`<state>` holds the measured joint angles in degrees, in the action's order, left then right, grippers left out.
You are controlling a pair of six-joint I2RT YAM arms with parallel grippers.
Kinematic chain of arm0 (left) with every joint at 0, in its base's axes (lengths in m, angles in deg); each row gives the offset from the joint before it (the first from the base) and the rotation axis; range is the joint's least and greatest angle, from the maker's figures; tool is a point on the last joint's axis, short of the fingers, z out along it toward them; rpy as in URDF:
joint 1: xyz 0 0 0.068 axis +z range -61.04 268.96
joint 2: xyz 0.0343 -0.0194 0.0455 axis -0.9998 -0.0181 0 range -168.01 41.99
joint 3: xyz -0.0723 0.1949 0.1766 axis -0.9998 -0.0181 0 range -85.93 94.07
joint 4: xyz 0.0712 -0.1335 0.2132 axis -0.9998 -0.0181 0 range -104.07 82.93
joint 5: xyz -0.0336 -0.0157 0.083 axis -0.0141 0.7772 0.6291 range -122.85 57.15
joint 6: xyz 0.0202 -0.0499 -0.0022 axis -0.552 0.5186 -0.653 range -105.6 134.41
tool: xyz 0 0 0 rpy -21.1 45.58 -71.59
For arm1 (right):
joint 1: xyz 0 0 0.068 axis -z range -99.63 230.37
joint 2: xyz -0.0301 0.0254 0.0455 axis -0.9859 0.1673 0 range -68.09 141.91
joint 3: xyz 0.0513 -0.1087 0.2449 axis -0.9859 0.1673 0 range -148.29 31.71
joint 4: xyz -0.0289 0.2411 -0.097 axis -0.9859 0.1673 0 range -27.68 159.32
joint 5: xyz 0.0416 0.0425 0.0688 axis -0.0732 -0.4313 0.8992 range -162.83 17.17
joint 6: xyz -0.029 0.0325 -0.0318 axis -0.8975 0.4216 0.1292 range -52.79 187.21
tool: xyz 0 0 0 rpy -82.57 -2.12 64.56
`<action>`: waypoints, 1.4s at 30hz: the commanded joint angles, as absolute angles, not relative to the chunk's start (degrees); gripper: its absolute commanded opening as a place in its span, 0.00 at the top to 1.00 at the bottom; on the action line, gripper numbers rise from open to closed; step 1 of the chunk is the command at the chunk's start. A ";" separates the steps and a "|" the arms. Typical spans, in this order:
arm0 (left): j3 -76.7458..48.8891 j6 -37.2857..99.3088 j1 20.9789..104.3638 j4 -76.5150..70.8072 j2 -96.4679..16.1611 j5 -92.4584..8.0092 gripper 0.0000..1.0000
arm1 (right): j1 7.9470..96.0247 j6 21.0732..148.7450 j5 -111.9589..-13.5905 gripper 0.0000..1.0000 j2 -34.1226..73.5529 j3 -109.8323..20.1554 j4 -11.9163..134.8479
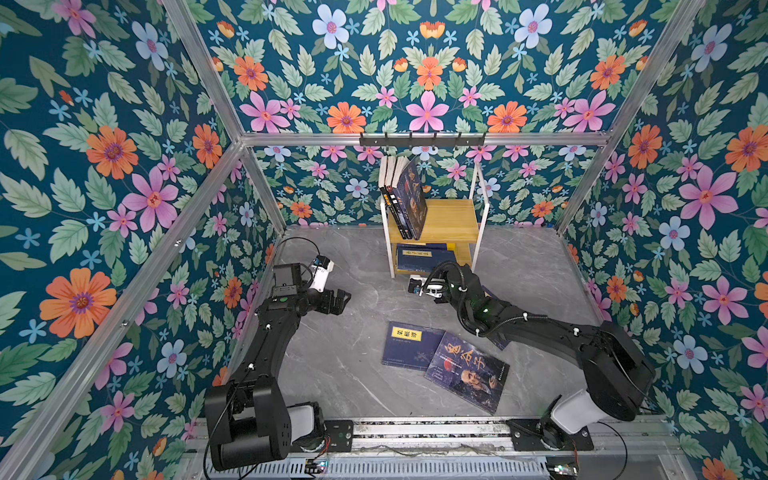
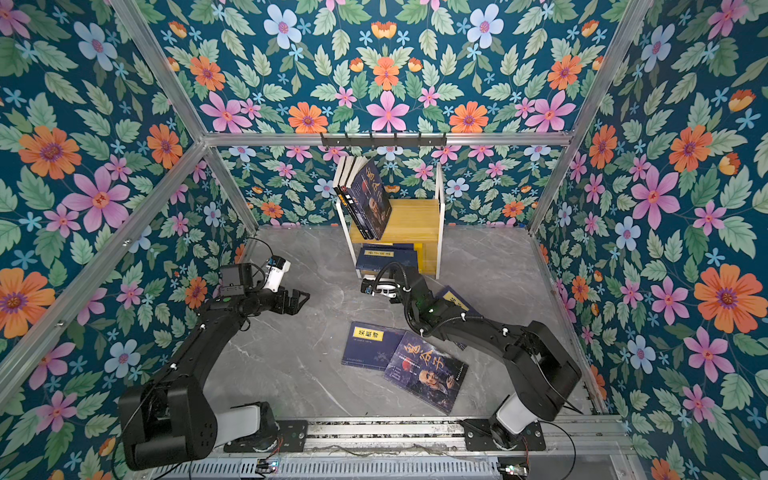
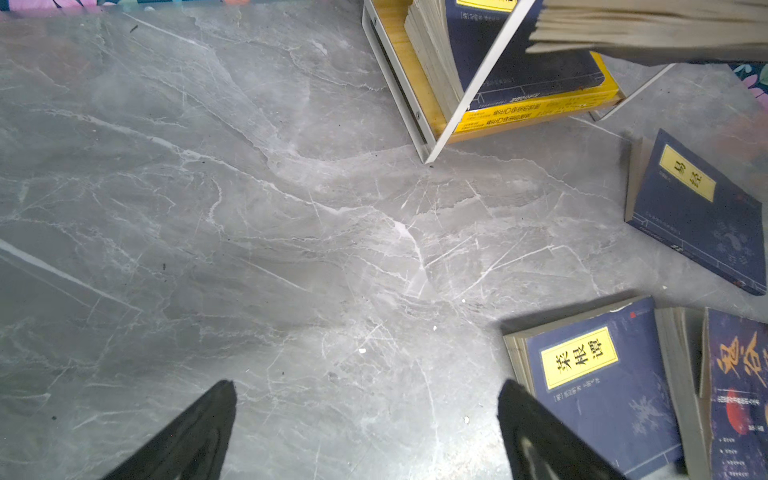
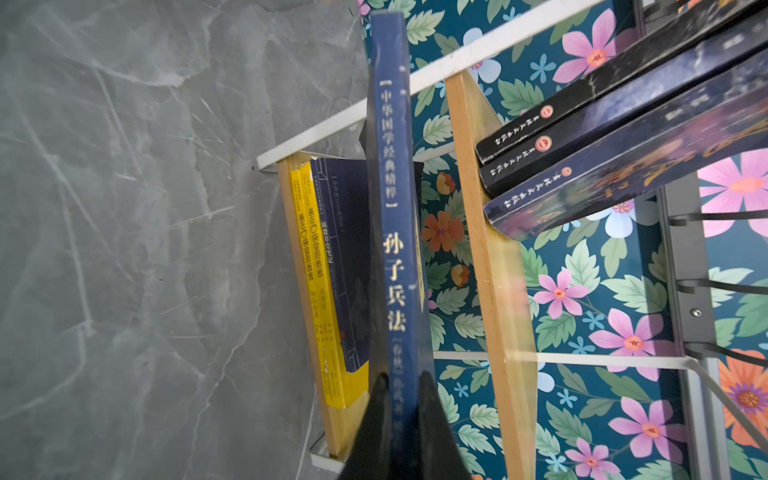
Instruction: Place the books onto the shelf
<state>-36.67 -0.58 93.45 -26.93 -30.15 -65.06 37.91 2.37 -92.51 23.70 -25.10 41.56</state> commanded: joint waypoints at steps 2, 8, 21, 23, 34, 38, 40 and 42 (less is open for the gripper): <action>-36.65 -0.12 93.61 -25.65 -30.33 -66.18 0.00 | 39.15 0.07 -93.43 1.00 27.98 -26.90 34.11; -36.09 0.11 93.61 -25.84 -30.17 -66.32 0.00 | 40.69 -0.01 -90.88 1.00 34.60 -27.88 32.29; -36.36 1.92 93.44 -25.30 -30.41 -68.47 0.00 | 44.53 1.91 -87.15 1.00 41.92 -35.82 34.80; -36.14 1.88 93.44 -25.10 -30.69 -68.41 0.00 | 44.94 1.69 -85.71 1.00 42.76 -36.77 34.81; -35.96 1.39 93.39 -25.88 -30.43 -67.88 0.00 | 45.49 1.79 -81.65 1.00 44.05 -38.85 40.53; -36.27 1.31 93.40 -25.71 -30.45 -67.57 0.00 | 45.65 2.14 -79.91 0.84 42.73 -37.89 43.09; -36.18 1.31 93.44 -25.86 -30.43 -68.19 0.00 | 45.65 2.61 -78.90 0.62 41.98 -37.80 44.54; -36.27 1.18 93.39 -25.72 -30.48 -67.91 0.00 | 45.74 2.74 -77.14 0.49 41.02 -37.46 45.88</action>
